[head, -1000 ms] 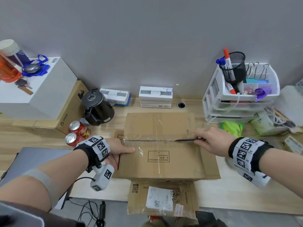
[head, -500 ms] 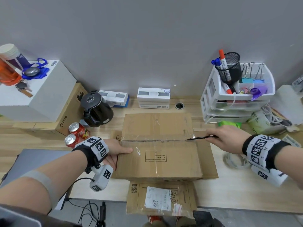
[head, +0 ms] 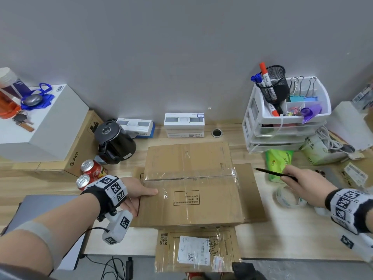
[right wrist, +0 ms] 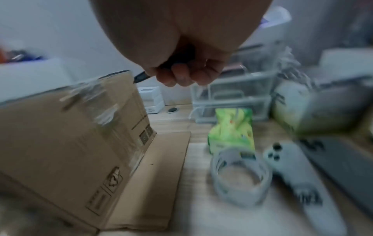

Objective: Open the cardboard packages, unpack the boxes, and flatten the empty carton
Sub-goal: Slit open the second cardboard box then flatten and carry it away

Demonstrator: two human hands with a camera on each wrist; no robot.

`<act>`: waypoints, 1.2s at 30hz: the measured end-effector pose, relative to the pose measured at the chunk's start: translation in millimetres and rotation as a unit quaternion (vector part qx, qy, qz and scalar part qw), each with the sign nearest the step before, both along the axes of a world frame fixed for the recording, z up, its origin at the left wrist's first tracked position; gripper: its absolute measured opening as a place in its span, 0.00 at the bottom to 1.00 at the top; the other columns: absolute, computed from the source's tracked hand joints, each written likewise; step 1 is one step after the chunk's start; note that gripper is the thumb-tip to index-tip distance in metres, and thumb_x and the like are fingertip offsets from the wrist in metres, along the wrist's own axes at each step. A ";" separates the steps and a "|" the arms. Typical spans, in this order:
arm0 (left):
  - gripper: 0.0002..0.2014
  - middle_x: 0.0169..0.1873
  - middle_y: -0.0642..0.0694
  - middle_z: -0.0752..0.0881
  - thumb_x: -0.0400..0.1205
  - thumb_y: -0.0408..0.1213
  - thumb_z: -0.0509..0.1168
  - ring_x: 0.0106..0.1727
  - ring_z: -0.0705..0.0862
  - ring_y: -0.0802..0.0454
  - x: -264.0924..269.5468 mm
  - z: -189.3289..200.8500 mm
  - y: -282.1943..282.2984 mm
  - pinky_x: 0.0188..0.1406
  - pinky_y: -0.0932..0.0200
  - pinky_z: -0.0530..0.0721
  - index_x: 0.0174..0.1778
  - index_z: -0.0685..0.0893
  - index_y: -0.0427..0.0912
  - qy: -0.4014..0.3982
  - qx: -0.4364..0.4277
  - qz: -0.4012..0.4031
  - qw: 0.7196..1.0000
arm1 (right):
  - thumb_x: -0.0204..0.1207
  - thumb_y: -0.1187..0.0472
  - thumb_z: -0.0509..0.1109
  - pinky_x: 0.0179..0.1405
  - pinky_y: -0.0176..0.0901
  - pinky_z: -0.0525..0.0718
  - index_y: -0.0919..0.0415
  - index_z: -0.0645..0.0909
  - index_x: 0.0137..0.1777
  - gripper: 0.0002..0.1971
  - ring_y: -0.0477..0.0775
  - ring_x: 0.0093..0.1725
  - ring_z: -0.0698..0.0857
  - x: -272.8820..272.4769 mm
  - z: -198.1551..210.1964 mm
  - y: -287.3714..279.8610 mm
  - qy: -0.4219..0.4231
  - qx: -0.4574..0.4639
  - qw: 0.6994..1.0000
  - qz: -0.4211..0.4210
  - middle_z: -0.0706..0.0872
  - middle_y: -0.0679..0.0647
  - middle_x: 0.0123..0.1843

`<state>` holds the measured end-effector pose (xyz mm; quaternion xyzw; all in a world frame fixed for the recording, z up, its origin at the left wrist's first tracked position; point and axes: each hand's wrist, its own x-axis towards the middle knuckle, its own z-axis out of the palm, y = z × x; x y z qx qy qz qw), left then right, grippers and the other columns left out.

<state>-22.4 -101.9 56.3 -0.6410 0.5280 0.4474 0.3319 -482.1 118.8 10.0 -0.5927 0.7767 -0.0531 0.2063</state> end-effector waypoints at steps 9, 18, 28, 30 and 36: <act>0.21 0.31 0.50 0.83 0.75 0.59 0.73 0.31 0.82 0.53 -41.0 23.7 -6.8 0.33 0.58 0.81 0.35 0.80 0.44 -0.006 -0.248 -0.265 0.932 | 0.83 0.67 0.59 0.38 0.50 0.77 0.63 0.78 0.39 0.11 0.63 0.37 0.83 14.8 -102.1 29.9 -0.186 0.073 0.938 -0.284 0.86 0.63 0.38; 0.22 0.63 0.51 0.74 0.80 0.55 0.69 0.63 0.72 0.52 -82.0 -7.5 9.9 0.65 0.53 0.78 0.67 0.78 0.51 0.145 -0.367 -0.386 0.834 | 0.80 0.64 0.68 0.39 0.46 0.73 0.59 0.82 0.37 0.09 0.62 0.40 0.82 49.0 -155.4 48.9 -0.188 0.105 0.909 -0.358 0.84 0.60 0.35; 0.35 0.85 0.47 0.62 0.69 0.64 0.68 0.83 0.62 0.44 -75.5 -13.4 -7.1 0.83 0.45 0.64 0.72 0.77 0.58 0.183 -0.338 -0.359 0.851 | 0.78 0.60 0.71 0.46 0.45 0.77 0.62 0.80 0.48 0.06 0.66 0.52 0.87 59.3 -156.2 53.8 -0.140 0.128 0.897 -0.400 0.86 0.61 0.43; 0.34 0.85 0.48 0.62 0.67 0.66 0.64 0.83 0.63 0.43 -76.0 -11.4 -10.2 0.82 0.41 0.65 0.71 0.77 0.61 0.182 -0.330 -0.360 0.853 | 0.76 0.62 0.71 0.52 0.49 0.80 0.64 0.81 0.50 0.07 0.67 0.54 0.86 58.6 -149.4 50.8 -0.131 0.122 0.905 -0.386 0.87 0.64 0.50; 0.35 0.83 0.50 0.64 0.70 0.64 0.67 0.82 0.63 0.44 -80.0 -1.9 -18.6 0.84 0.43 0.60 0.75 0.74 0.62 0.139 -0.336 -0.410 0.837 | 0.75 0.66 0.70 0.47 0.47 0.82 0.65 0.79 0.63 0.16 0.56 0.50 0.82 65.6 -114.2 17.8 -0.144 -0.009 0.934 -0.327 0.83 0.57 0.53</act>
